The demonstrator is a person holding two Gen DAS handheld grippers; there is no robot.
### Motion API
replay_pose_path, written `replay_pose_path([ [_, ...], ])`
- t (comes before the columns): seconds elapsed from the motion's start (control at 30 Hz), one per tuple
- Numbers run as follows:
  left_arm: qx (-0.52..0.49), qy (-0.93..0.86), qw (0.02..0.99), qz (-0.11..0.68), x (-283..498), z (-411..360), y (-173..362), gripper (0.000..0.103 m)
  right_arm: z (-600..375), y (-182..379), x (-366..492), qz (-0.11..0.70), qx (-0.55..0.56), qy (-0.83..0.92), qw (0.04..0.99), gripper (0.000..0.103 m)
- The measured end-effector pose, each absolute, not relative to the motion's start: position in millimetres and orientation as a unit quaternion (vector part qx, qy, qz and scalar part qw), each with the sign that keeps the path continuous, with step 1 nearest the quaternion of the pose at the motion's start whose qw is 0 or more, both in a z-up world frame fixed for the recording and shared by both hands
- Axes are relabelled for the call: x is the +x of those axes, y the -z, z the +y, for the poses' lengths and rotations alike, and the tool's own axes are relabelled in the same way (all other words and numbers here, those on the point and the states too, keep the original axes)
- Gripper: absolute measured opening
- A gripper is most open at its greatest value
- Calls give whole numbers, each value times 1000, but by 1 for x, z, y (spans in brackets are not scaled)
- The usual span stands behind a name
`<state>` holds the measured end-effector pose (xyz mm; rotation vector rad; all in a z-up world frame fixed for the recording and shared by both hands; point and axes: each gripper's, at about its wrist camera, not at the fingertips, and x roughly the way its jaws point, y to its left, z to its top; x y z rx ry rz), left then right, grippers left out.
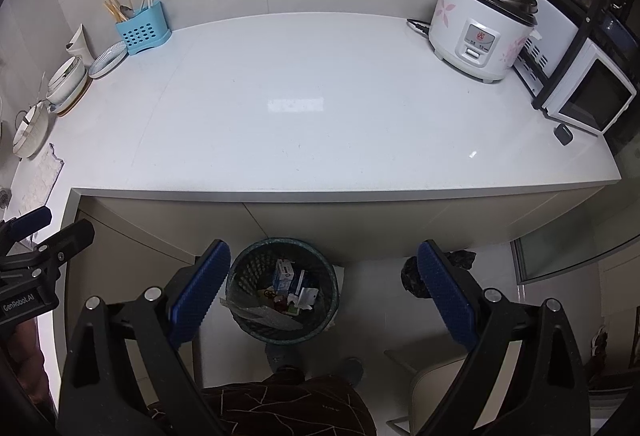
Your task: Collect trash
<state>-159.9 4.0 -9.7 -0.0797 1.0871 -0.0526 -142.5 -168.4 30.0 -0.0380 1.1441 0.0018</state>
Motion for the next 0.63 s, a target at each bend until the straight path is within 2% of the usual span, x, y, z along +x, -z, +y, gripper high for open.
replay_pose_path([
  [0.63,-44,22,856,514,-163,10,9,97,-165,-31,-144,540,-16,-4,842,91],
])
